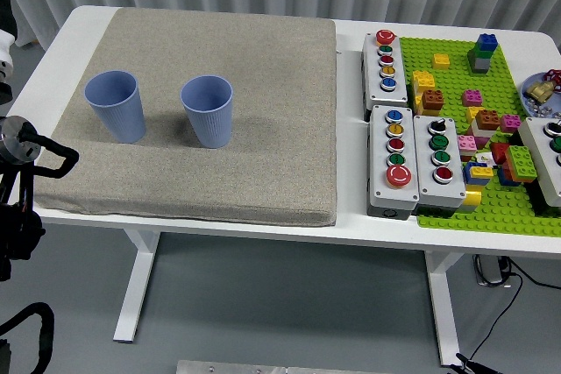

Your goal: Pick cup pour cup place

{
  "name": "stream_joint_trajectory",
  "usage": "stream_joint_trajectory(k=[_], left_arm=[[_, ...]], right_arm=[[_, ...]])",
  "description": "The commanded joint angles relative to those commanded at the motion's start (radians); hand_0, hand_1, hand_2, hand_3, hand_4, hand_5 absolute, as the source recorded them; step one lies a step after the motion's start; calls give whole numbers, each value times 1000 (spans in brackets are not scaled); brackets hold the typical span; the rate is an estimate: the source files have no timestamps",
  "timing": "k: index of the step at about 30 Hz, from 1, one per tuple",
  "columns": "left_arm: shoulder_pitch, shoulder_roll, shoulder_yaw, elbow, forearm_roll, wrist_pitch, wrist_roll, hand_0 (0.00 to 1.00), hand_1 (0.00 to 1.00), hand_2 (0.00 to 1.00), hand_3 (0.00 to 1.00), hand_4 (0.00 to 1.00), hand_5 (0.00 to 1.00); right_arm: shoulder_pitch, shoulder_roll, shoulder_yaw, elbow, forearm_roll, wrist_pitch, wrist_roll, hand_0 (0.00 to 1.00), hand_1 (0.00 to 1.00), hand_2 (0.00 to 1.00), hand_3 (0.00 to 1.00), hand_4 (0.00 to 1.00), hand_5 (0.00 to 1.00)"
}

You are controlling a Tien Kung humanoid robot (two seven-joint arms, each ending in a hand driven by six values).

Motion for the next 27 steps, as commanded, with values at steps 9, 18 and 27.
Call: stream_joint_trajectory(k=[9, 18, 27], left_arm=[[9, 10, -13, -29, 258, -99, 32, 813, 831, 998, 998, 913, 220], [27, 28, -21, -37, 354, -94, 68, 828, 851, 998, 998, 912, 196], [73, 64, -31, -19, 385, -89, 91, 868, 890, 998, 998, 916, 222]], right_arm=[[0, -2, 0, 0, 4, 2, 2, 761, 696, 733, 616, 223, 195], [1, -3, 4, 0, -1, 6, -1, 761, 696, 733, 616, 223, 195], [-1, -5, 6, 0, -1, 10, 0, 761, 695, 734, 616, 222, 195]])
